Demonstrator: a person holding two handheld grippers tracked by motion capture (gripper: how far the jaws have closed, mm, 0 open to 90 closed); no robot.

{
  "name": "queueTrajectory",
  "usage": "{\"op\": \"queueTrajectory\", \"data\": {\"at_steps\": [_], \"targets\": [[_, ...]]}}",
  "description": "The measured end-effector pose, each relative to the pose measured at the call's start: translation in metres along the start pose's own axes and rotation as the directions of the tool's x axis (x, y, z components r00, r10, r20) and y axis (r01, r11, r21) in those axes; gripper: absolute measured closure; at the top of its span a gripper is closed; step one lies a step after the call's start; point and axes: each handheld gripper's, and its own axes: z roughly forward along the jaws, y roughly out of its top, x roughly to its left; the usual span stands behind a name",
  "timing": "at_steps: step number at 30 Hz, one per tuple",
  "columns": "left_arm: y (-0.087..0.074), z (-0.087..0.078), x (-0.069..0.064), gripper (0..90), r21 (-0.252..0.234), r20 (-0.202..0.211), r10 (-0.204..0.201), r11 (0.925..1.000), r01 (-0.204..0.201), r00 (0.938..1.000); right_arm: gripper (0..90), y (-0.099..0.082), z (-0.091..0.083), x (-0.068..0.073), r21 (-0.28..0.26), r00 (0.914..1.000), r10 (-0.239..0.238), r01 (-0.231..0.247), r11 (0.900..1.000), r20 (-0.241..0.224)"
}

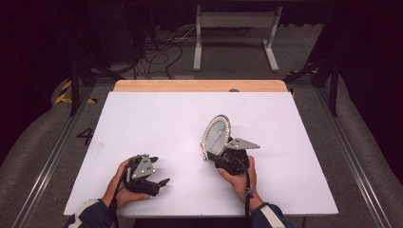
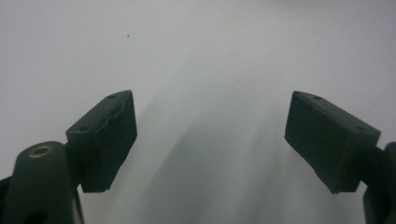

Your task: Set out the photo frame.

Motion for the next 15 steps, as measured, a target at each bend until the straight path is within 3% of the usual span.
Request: {"op": "queueTrajectory", "data": {"at_steps": [8, 15], "targets": [[0.003, 0.004, 0.002, 17.1, 0.002, 0.011, -0.002, 1.0000, 0.002, 0.9999, 71.2, 0.001, -0.004, -0.005, 0.036, 0.9987, -0.012, 0.014, 0.9993, -0.050], [0.015, 0.015, 0.008, 17.1, -0.022, 0.016, -0.018, 0.9996, 0.018, 0.9997, 72.9, 0.002, -0.008, -0.011, 0.066, 0.9946, -0.025, 0.032, 0.9973, -0.100]]}}
